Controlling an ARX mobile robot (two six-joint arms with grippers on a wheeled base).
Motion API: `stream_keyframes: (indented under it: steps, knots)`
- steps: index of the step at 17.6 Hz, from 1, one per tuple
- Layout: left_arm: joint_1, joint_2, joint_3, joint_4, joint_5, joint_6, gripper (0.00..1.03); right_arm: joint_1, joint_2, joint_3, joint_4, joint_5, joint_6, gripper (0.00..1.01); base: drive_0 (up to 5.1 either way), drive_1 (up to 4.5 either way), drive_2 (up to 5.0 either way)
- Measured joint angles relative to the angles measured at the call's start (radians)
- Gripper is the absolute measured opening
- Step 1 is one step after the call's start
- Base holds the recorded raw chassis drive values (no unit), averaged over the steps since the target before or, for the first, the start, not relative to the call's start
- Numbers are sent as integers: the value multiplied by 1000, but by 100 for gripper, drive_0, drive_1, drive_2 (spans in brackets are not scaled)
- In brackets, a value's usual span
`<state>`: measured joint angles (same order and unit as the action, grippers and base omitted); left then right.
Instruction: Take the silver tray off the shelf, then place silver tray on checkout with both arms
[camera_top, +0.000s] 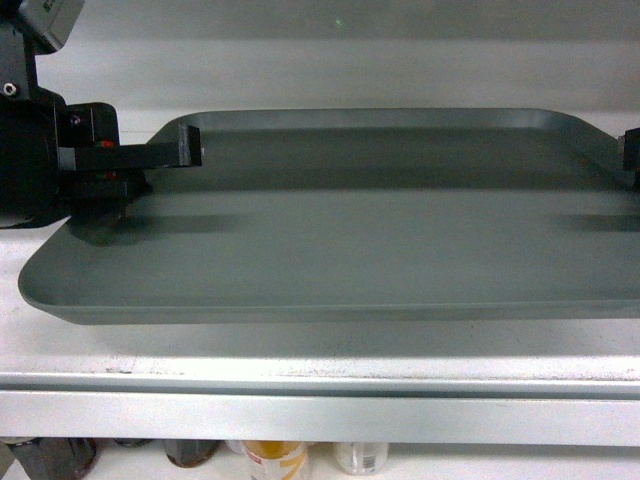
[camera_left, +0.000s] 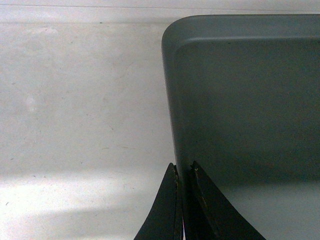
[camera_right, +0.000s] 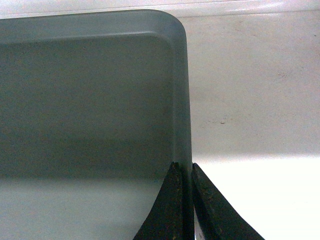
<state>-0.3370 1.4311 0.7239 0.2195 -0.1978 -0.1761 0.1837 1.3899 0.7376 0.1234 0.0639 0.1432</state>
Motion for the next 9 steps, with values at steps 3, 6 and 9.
stream_keyframes:
  steps: [3,6,9]
  knots:
    - [0,-8,0,0,-4,0,4,2,0,4,0,-1,7,3,0,0,0]
    - [6,-9,0,2,-5,0,4,6,0,10,0,-1,11,3,0,0,0]
    - [8,-9,0,11,-5,4,4,6,0,10,5,-1,18,3,0,0,0]
